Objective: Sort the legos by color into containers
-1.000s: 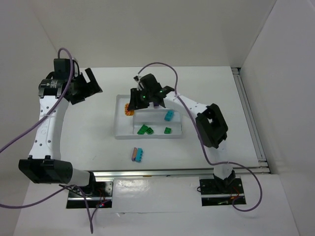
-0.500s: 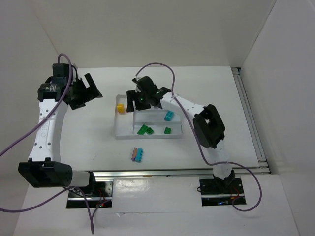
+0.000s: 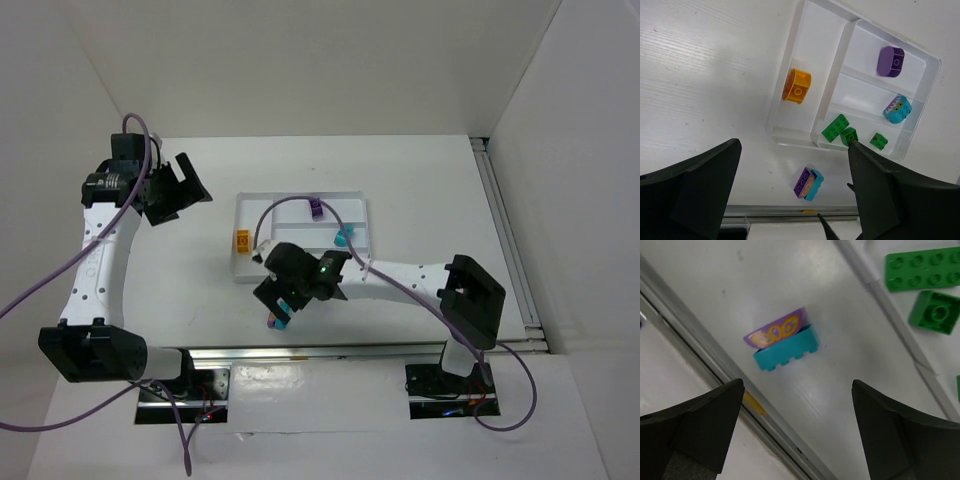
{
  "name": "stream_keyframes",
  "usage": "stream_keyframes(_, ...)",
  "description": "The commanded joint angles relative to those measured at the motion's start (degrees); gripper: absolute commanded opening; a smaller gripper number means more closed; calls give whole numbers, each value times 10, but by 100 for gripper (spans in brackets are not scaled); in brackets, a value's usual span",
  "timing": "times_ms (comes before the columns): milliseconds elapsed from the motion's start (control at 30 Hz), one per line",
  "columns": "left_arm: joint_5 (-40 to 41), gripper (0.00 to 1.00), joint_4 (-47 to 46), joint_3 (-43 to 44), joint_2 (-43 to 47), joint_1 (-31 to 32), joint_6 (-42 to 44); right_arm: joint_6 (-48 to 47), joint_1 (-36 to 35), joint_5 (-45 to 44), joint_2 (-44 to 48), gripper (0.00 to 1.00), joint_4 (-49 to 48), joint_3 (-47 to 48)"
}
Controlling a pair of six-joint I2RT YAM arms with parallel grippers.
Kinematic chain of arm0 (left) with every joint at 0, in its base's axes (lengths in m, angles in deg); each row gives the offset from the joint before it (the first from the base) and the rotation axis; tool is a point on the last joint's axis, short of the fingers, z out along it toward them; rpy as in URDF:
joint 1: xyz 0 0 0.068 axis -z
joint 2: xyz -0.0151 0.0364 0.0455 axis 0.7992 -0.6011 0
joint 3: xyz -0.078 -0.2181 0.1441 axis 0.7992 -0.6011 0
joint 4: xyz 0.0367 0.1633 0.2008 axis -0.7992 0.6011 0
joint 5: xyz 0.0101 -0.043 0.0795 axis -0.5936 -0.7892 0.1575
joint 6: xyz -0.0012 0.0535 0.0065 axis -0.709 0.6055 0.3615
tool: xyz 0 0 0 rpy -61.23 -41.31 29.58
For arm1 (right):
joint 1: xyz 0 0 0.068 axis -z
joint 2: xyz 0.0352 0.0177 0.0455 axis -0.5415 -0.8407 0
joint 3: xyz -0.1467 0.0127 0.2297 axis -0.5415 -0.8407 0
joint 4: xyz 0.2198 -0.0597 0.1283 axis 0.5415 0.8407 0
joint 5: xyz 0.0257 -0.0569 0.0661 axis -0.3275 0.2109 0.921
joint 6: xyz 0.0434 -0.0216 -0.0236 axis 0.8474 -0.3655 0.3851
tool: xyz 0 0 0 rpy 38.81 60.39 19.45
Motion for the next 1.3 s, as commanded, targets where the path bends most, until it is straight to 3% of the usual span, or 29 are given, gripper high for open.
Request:
stream_keyframes(0,-18,99,-15,-6,-4,-3,8,-67,-35,-60,2,96,14,-3)
stream_keyframes(233,-24,98,-15,-12,-4,-3,13,-160,-67,-98,-53,100,15,10)
stream_keyframes(467,-18,98,-15,-17,-4,-3,13,-206,-73,-74,-86,100,14,40)
stream_keyframes(733,-18,98,-20,-17,-4,-3,19,-212,-73,-47,-115,100,2,62)
stream_keyframes(900,-13,98,-20,-22,1,-3,19,-167,-73,-35,-126,100,-3,76)
stream_keyframes(1033,-13,98,-25,-34,1,-3,19,-139,-67,-3,-120,92,-23,75)
stream_keyframes(1267,-19,98,-30,-39,1,-3,19,-132,-62,-26,-135,92,-23,80)
